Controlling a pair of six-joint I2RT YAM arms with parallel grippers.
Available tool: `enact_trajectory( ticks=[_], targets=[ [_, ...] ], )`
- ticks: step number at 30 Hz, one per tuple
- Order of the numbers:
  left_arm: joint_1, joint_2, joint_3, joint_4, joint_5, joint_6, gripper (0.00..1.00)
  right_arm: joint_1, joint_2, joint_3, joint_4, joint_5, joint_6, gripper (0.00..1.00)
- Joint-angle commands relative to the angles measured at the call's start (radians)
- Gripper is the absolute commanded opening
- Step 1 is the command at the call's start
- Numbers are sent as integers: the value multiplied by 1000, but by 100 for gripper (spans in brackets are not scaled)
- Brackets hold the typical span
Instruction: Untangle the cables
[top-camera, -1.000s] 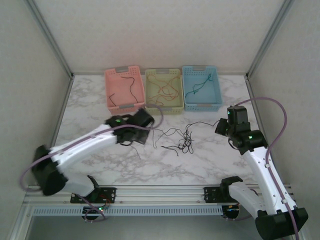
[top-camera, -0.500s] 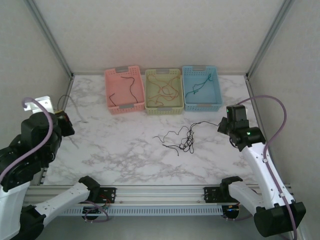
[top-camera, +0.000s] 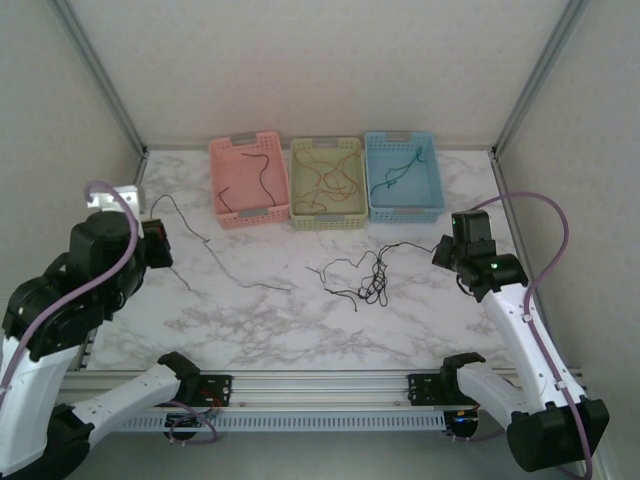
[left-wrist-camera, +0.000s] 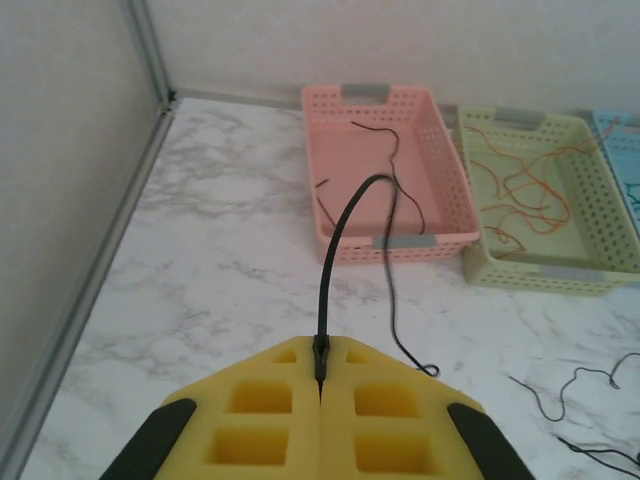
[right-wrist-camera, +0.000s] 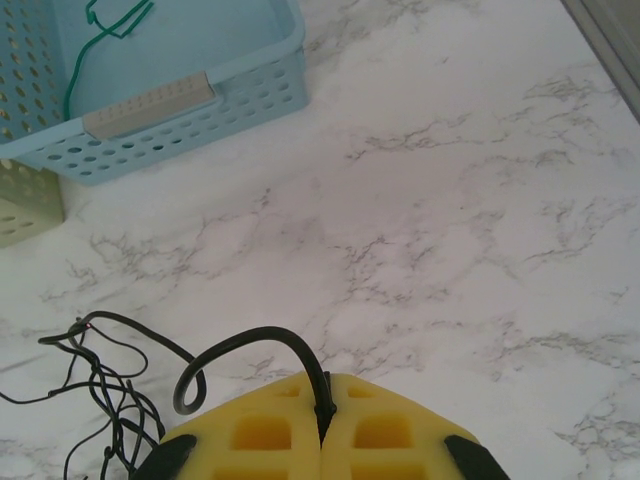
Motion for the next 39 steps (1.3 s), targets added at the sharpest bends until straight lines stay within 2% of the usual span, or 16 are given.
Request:
enact_trajectory(
  ticks=[1,10,14,19,26,35,39],
  targets=[
    [8,64,46,87,59,33,0,-4,-11,-11,21,-19,-4,0],
    [21,356,326,204,17,135,0,-4,-11,-20,29,-43,2,0],
    [63,502,469,235,36,153,0,-5,-11,-22,30,-49,6,0],
    [138,617,566,321,157,152,0,-4,-46,-34,31,-48,1,0],
    [226,812,746,314,229,144,0,-5,-53,-24,11,-70,-3,0],
    [308,1032,738,332,285,100,0,-4,-85,-7,-32,-56,-8,0],
    [336,1073,700,352,305,89,0,-5,-84,-5,-34,-62,-10,0]
  ],
)
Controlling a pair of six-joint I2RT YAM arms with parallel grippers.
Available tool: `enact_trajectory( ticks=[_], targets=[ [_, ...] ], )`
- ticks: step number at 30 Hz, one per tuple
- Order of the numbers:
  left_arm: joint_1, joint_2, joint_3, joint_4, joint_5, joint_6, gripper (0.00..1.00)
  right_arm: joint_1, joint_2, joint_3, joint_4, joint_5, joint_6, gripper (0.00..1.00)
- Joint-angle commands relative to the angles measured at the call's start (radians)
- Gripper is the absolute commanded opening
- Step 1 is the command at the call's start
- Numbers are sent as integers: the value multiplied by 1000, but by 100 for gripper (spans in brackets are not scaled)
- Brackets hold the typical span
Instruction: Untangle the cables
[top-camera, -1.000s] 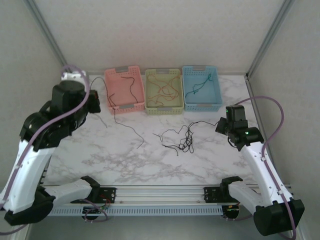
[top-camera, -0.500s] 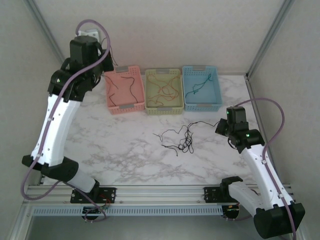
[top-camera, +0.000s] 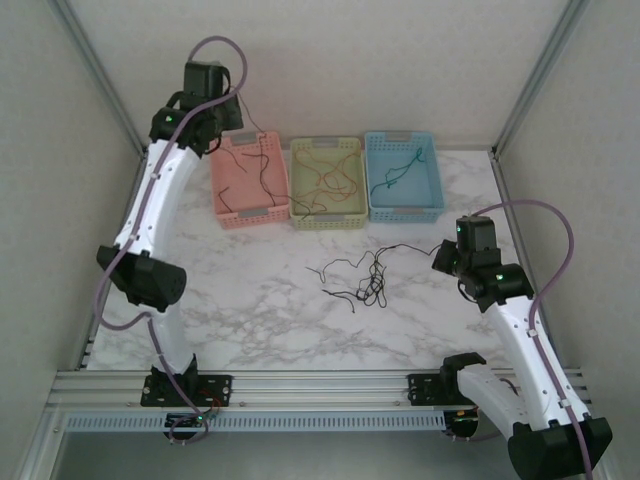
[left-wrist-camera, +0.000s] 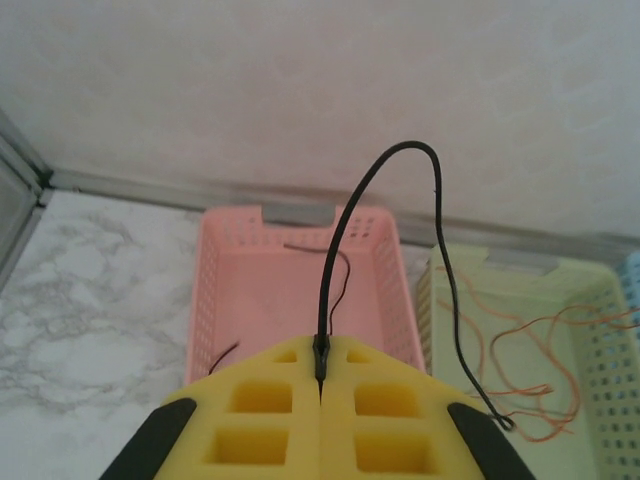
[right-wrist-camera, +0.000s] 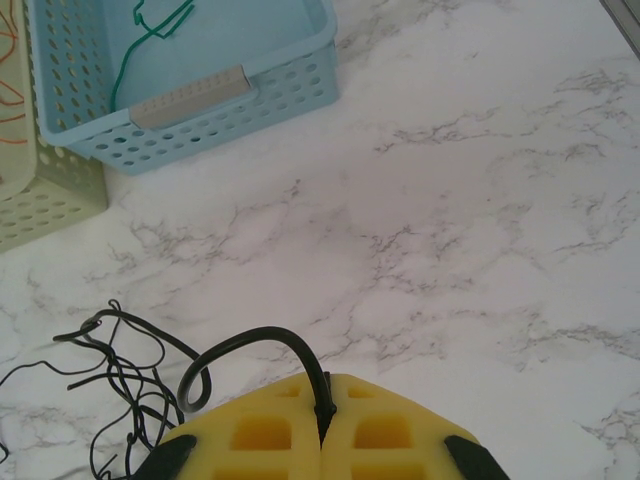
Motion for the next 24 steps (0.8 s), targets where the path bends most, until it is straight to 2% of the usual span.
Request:
enact_trajectory(
  ticks=[1,5,10,13,24],
  targets=[
    [29,-4,-34,37,48,-34,0,-5,-5,18,-23,-6,-10,0],
    [46,-33,-24,59,83,-39,0,-5,-2,20,-24,-6,-11,0],
    [51,-27,85,10,107,-21,0,-5,-2,20,-24,-6,-12,0],
    [54,-10,84,0,123,-20,0,-4,-3,20,-24,-4,-11,0],
    [57,167,60,-13,211,-56,0,-5,-7,21,-24,-11,-12,0]
  ],
)
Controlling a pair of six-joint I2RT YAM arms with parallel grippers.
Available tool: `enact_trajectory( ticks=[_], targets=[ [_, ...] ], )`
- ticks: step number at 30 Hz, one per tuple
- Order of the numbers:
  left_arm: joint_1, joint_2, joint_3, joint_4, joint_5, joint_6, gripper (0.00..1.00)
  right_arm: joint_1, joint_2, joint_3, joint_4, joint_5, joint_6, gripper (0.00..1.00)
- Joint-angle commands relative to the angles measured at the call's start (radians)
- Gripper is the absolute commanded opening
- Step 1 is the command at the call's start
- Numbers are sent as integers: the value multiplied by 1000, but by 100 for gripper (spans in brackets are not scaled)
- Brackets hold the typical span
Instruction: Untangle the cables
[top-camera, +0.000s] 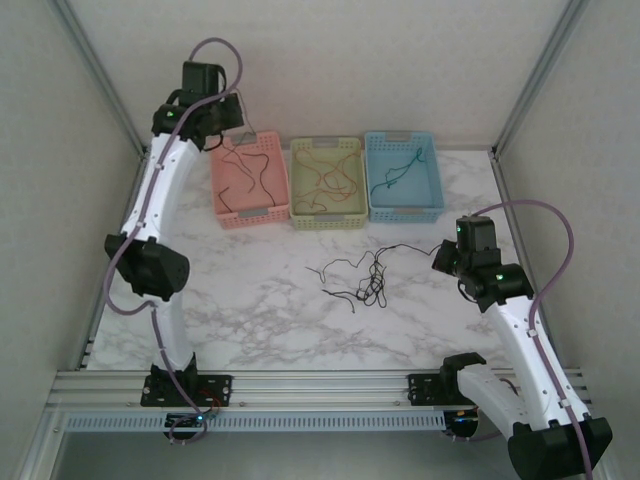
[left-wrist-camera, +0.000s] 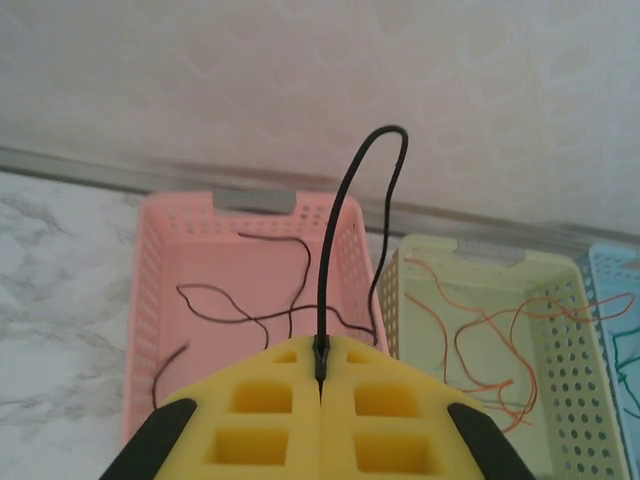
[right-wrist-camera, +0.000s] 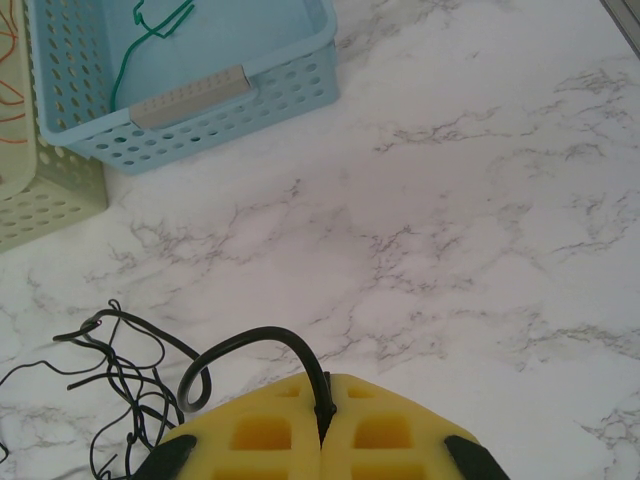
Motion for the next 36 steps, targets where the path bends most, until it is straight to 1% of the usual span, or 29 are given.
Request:
enact_trajectory(
  ticks=[1,2,3,4,6,7,9,11,15,17,20,21,22,24,26,28,30,31,33,35,36],
  targets=[
    [8,86,-2,-37,45,-17,0,-5,-8,21,-23,-12,-11,0],
    [8,99,-7,-43,46,-17,0,-5,-7,20,-23,-13,-11,0],
    [8,109,-19,-43,49,-18,6,-5,-10,20,-23,-14,-11,0],
    [8,110,-42,-36,44,-22,19,-5,-11,20,-23,-14,-10,0],
    [10,93,-101,-13,31,-31,34,-5,-12,20,-23,-14,-12,0],
    [11,76,-135,4,23,-37,45,-5,-11,20,-22,-14,-11,0],
    [11,43,-180,16,5,-52,62,-5,-11,18,-21,-17,-11,0],
    [10,-7,-214,29,-3,-60,69,-5,-10,18,-21,-19,-11,0],
    [11,-178,-298,61,3,-82,71,-5,-13,16,-12,-46,-13,0],
    [6,-299,-404,103,42,-92,70,-5,-23,14,1,-85,-13,0],
    [-19,-560,-695,250,133,-114,68,-4,-60,18,20,-141,-13,0],
    [-34,-649,-827,319,179,-121,68,-4,-79,22,25,-157,-13,0],
    [-53,-722,-937,375,220,-132,68,-5,-93,26,31,-179,-16,0],
    [-100,-811,-1101,443,307,-167,66,-5,-110,38,47,-254,-26,0],
    [-195,-856,-1216,475,359,-158,66,-5,-117,51,84,-395,-29,0],
    [-312,-881,-1327,521,392,-164,66,-5,-118,54,149,-596,-7,0],
    [-408,-903,-1407,590,433,-177,66,-3,-113,46,217,-747,31,0],
    [-451,-920,-1438,614,435,-177,67,-1,-107,46,238,-794,49,0],
    [-499,-953,-1479,648,456,-171,69,5,-103,58,248,-833,59,0],
    [-513,-966,-1488,655,471,-154,69,6,-105,71,247,-849,58,0],
    [-519,-961,-1473,630,473,-131,69,6,-106,78,248,-860,57,0]
  ],
)
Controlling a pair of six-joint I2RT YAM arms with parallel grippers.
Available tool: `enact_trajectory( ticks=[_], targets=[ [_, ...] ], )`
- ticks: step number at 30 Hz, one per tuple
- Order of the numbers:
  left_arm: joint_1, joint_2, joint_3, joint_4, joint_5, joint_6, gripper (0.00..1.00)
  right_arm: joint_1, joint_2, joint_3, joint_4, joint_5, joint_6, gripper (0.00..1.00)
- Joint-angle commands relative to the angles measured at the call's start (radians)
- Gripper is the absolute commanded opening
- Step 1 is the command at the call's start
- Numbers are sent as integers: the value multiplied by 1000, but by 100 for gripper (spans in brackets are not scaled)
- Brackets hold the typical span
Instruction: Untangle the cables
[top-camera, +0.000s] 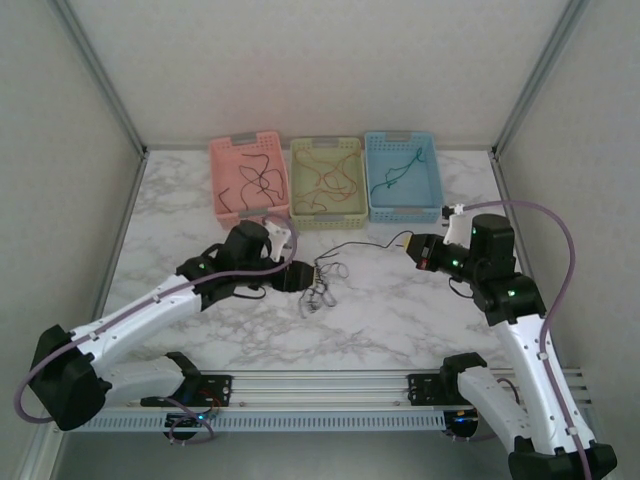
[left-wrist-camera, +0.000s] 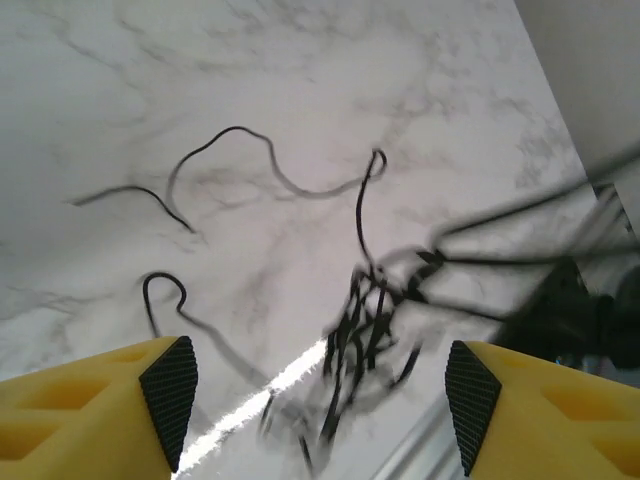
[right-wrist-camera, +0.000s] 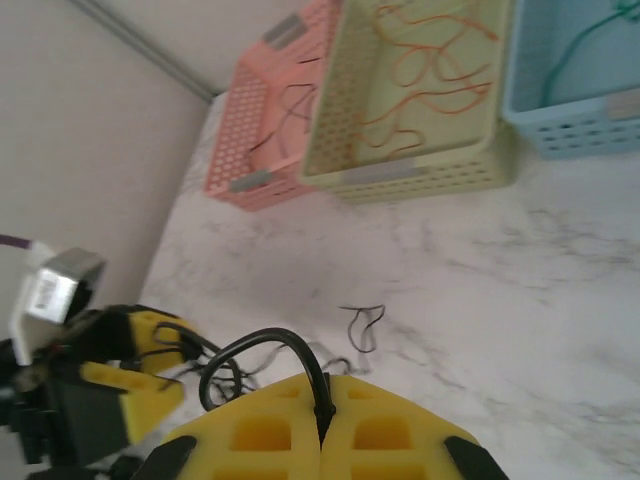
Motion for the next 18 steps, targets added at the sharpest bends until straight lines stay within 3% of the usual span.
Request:
enact_trajectory(
  ticks=[1,11,18],
  targets=[
    [-12,-54,47,77,53,44,68,6,-3,55,61,-157,23,0],
    [-32,-92,97,4,57,108,60,8,14,102,27,-195,19,0],
    [-58,-136,137,-72,50,131,70,7,24,115,-3,-150,13,0]
  ],
)
